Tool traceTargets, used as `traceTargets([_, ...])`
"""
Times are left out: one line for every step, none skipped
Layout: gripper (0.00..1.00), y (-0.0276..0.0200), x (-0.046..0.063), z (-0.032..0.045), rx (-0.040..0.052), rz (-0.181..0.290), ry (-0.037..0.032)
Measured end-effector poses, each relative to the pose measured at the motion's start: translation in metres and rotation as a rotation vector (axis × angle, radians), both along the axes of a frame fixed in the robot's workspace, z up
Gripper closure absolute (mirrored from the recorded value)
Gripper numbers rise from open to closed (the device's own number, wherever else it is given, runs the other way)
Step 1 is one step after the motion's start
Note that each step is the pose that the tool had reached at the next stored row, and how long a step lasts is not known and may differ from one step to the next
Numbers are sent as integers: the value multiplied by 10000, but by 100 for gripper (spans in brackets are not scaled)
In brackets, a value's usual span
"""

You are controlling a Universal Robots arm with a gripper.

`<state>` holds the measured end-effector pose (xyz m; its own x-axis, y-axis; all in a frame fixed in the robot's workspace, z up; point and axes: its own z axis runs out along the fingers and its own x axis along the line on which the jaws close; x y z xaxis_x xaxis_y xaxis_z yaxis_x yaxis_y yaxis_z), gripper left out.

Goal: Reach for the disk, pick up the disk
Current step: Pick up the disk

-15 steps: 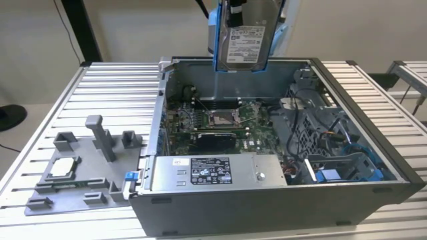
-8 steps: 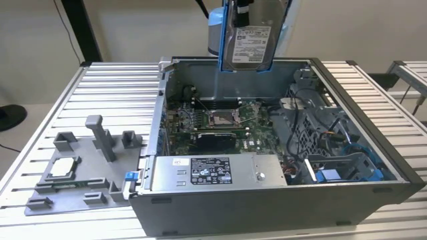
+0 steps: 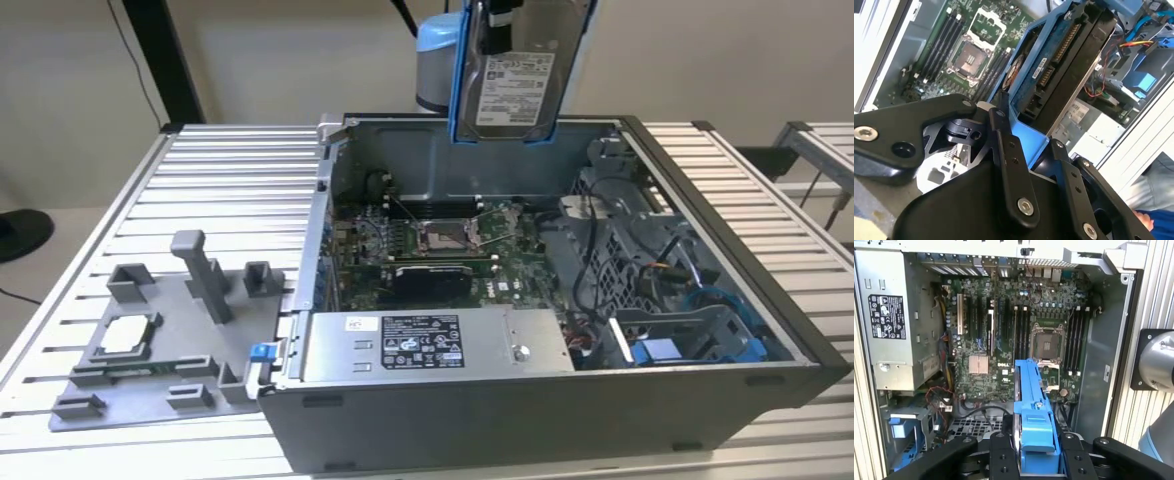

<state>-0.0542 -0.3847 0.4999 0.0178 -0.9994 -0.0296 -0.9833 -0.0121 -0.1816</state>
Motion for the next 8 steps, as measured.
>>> traceTargets([100,0,19,0,0,0,0])
traceTargets([100,0,39,0,-1,0,0])
traceTargets([100,0,63,0,0,0,0])
traceTargets([100,0,88,0,0,0,0])
traceTargets([100,0,114,0,0,0,0])
traceTargets([100,0,142,0,1,0,0])
traceTargets([100,0,169,0,0,1,0])
traceTargets([100,0,193,0,0,1,0])
